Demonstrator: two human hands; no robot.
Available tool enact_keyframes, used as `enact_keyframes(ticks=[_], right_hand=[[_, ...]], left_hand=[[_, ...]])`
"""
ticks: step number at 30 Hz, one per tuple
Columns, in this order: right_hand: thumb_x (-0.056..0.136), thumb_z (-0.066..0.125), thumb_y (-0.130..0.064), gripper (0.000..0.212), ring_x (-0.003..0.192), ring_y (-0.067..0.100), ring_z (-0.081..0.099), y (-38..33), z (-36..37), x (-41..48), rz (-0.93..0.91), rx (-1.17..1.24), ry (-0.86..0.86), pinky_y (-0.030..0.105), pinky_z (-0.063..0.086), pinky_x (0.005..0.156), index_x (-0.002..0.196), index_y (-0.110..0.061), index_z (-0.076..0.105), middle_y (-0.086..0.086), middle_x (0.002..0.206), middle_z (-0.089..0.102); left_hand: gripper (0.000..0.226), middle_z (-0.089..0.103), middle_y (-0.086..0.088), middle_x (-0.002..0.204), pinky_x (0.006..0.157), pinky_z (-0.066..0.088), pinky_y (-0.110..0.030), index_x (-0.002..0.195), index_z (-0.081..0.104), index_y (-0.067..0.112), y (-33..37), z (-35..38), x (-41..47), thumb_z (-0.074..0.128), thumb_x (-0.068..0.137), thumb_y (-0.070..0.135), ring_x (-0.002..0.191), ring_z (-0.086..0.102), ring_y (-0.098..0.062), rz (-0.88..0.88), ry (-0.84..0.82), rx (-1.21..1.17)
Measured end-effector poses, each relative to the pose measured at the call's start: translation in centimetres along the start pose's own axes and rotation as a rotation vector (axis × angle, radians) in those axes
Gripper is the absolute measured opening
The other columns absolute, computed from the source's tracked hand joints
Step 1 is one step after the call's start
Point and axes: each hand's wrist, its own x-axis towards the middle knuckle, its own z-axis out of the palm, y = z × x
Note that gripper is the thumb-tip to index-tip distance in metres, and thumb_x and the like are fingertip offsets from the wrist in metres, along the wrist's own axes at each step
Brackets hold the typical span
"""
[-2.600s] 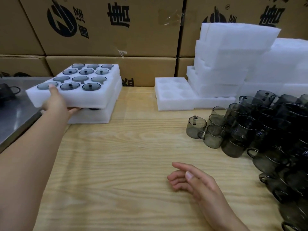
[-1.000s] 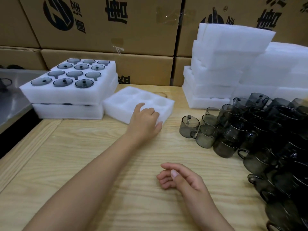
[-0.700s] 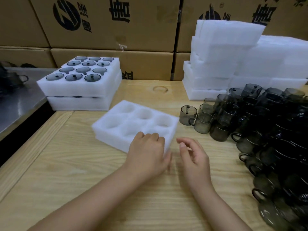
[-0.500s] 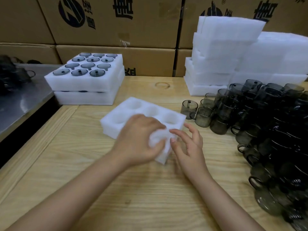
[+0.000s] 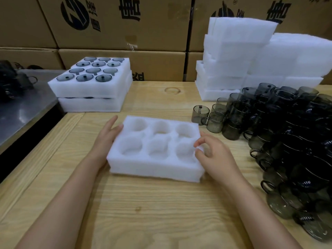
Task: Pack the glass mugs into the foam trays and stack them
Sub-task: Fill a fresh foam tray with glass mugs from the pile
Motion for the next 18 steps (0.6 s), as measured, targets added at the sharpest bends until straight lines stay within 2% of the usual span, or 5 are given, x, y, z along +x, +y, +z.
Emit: enact_keyframes(ticks=[6, 12, 15, 17, 18], right_hand=[[0.081, 0.05, -0.024, 0.017, 0.071, 0.022, 0.052, -0.8, -3.9, -1.3, 0.184, -0.392, 0.032, 0.031, 0.036, 0.056, 0.069, -0.015, 0.058, -0.003, 0.068, 0.057], [0.089, 0.04, -0.022, 0.029, 0.067, 0.028, 0.048, -1.5, -5.2, -2.1, 0.319, -0.574, 0.014, 0.031, 0.035, 0.054, 0.064, -0.007, 0.045, 0.007, 0.068, 0.051], [0.093, 0.045, -0.027, 0.03, 0.087, 0.028, 0.056, -1.3, -5.8, -3.1, 0.193, -0.61, -0.016, 0.035, 0.044, 0.078, 0.076, -0.008, 0.061, 0.008, 0.089, 0.064], [0.092, 0.052, -0.025, 0.026, 0.112, 0.03, 0.055, -1.0, -6.3, -4.2, -0.009, -0.577, 0.123, 0.04, 0.038, 0.1, 0.092, -0.005, 0.069, 0.012, 0.111, 0.065], [0.091, 0.053, -0.023, 0.025, 0.114, 0.031, 0.055, -0.9, -6.6, -5.0, -0.086, -0.542, 0.241, 0.045, 0.038, 0.1, 0.094, -0.004, 0.07, 0.013, 0.114, 0.065]], left_hand=[[0.019, 0.073, 0.0, 0.081, 0.056, 0.053, -0.022, 0.1, 0.066, 0.014, 0.7, 5.6, -3.7, 0.057, 0.088, 0.003, 0.07, 0.068, -0.015, 0.001, -0.091, -0.124], [0.044, 0.068, -0.005, 0.097, 0.065, 0.052, -0.031, 0.109, 0.06, 0.014, 0.0, 8.2, -6.1, 0.061, 0.065, 0.011, 0.082, 0.067, -0.019, -0.044, -0.129, -0.195], [0.058, 0.067, -0.006, 0.097, 0.069, 0.052, -0.031, 0.117, 0.059, 0.011, -0.4, 7.9, -6.1, 0.057, 0.059, 0.012, 0.082, 0.065, -0.02, -0.02, -0.112, -0.188], [0.058, 0.068, -0.005, 0.095, 0.069, 0.052, -0.031, 0.117, 0.06, 0.012, -0.6, 7.8, -5.8, 0.057, 0.059, 0.011, 0.081, 0.065, -0.02, -0.019, -0.114, -0.195], [0.057, 0.069, -0.003, 0.092, 0.065, 0.053, -0.028, 0.115, 0.061, 0.015, -0.6, 7.8, -5.5, 0.057, 0.058, 0.011, 0.078, 0.066, -0.018, -0.015, -0.118, -0.194]])
